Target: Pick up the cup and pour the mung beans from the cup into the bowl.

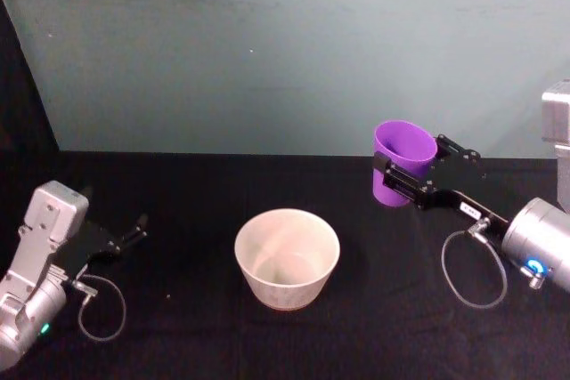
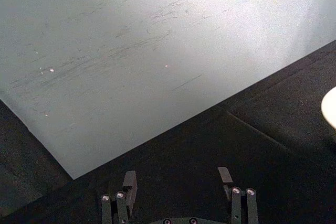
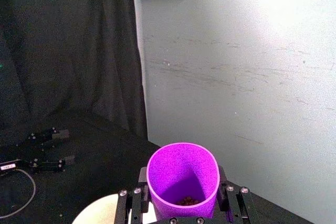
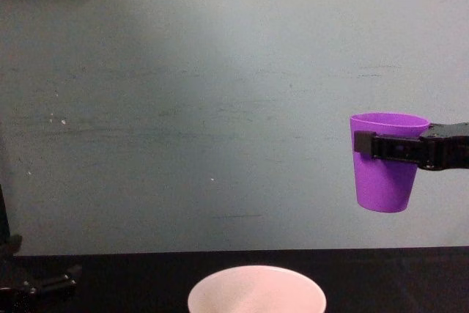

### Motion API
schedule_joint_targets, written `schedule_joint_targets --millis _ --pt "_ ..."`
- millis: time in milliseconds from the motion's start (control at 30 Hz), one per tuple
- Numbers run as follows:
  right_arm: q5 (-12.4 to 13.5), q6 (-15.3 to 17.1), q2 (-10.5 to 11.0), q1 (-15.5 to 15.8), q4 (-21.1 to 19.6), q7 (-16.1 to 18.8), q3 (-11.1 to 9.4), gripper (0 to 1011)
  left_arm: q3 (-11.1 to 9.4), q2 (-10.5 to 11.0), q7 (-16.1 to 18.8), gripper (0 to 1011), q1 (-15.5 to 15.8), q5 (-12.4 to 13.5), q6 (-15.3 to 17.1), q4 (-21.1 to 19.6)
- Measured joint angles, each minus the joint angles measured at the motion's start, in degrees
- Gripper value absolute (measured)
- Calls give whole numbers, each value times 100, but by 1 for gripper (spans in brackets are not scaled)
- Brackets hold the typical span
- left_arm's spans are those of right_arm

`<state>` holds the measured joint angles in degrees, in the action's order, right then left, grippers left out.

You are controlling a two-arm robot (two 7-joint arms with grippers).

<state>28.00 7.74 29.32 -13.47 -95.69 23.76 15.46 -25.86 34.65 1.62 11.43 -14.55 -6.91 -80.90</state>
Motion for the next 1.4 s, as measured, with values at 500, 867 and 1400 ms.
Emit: schedule_joint_targets --millis 500,867,1400 --pt "0 0 0 0 0 0 0 722 0 0 0 1000 0 1 0 0" --pt "0 0 0 0 0 0 0 722 0 0 0 1000 0 1 0 0" --pt "0 0 0 0 0 0 0 722 0 0 0 1000 0 0 0 0"
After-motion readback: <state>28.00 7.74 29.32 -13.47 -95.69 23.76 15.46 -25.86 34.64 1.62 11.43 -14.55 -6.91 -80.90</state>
